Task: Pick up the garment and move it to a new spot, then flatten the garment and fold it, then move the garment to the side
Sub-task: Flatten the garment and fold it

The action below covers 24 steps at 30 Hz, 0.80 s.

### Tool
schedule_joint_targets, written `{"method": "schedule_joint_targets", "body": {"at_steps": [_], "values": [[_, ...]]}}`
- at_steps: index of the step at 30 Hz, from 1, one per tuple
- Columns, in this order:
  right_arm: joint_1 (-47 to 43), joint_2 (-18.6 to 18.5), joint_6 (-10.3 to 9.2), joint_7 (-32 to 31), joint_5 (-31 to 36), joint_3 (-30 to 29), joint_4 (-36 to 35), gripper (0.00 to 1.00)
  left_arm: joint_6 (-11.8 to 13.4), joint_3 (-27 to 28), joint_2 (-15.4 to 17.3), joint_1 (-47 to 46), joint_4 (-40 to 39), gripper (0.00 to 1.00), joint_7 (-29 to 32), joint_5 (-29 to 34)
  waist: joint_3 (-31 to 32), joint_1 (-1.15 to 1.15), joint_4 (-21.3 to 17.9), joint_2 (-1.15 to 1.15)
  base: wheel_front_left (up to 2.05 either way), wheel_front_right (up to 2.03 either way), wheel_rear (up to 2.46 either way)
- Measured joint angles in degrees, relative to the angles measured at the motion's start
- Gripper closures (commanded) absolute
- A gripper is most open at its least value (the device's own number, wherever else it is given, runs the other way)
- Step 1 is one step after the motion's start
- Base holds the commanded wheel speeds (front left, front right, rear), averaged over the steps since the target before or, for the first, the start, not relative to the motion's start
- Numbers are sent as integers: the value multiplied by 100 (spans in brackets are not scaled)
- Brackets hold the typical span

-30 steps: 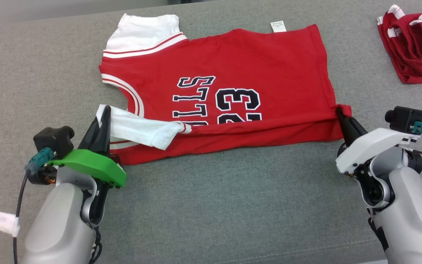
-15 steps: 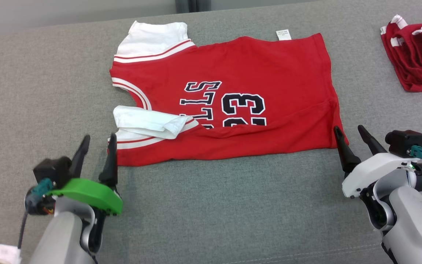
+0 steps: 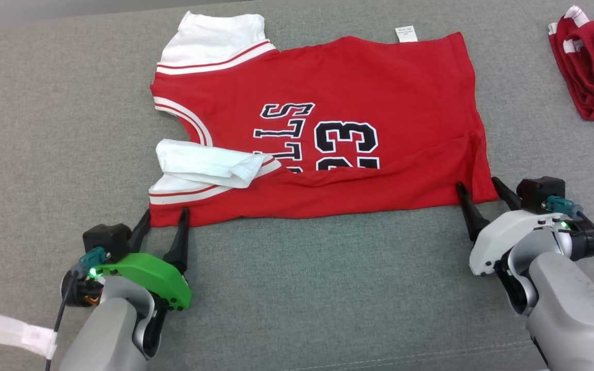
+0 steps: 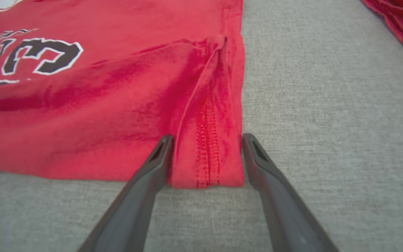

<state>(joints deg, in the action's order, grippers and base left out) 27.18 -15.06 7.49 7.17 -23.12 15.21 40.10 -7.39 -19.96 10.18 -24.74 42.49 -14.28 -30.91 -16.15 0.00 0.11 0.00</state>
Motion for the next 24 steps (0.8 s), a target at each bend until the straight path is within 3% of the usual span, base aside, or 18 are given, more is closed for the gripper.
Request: {"method": "schedule_joint_targets", "body": {"at_steps": [1,2,8,14,24], "values": [[34,44,-1,3,-8,21,76,78,0,-75,-9,-58,51,59,8,-67,-13,0,8,0,0,0,0],[67,71,-1,38,-25,51,111,100,0,-123,-9,-97,82,97,7,-97,-20,0,15,0,0,0,0],[144,171,3,381,-216,215,313,100,-1,-247,9,-143,56,100,-51,-369,94,0,24,0,0,0,0],[-221,101,4,610,-526,294,186,100,-11,66,132,393,-533,100,-68,-414,442,0,44,0,0,0,0],[-1623,-96,4,546,-845,211,-916,100,88,450,149,2056,-1663,100,-67,-189,1010,0,102,0,0,0,0]]}}
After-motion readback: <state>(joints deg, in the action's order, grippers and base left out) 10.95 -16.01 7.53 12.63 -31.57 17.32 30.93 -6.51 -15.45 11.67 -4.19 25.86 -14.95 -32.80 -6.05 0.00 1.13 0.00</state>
